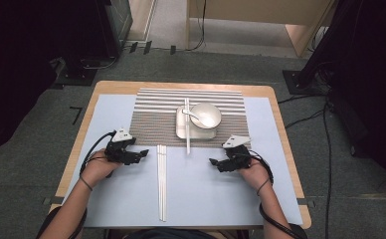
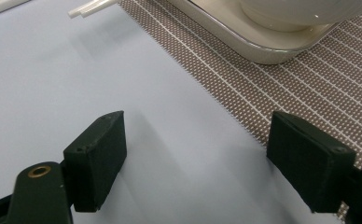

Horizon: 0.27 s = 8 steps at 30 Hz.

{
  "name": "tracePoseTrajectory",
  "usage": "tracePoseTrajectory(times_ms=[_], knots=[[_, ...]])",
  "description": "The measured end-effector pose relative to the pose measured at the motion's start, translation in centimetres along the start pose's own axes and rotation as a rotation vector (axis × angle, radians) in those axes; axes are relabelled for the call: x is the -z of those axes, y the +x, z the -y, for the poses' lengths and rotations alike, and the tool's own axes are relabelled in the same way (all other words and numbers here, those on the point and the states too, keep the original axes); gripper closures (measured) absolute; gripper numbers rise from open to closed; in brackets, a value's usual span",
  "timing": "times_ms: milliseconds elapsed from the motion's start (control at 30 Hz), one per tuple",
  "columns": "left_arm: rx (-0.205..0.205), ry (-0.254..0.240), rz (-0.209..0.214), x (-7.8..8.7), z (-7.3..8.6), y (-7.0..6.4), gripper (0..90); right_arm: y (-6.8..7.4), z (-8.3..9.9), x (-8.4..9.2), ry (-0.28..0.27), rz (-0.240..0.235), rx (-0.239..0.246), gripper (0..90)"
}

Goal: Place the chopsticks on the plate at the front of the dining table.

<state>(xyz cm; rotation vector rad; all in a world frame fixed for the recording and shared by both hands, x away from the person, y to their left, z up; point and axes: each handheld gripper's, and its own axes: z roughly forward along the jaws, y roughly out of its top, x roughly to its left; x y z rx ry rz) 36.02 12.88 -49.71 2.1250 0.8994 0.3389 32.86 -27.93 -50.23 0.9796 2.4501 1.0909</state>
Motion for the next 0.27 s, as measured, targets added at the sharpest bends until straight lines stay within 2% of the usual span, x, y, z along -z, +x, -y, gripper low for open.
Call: tracePoseTrajectory(times_ms=[133,200,267], knots=[[-0.009,0.004,-0.006,-0.06,-0.01,-0.11,23.7,-0.06,0.0,-0.01,0.001,-0.005,-0.006,19.2],[-0.014,0.006,-0.009,-0.09,-0.01,-0.19,23.6,-0.16,-0.02,-0.06,0.005,-0.027,-0.005,14.4],[-0.025,0.01,-0.016,-0.12,-0.02,-0.3,23.2,-0.02,-0.04,-0.13,0.01,-0.023,0.008,14.1]])
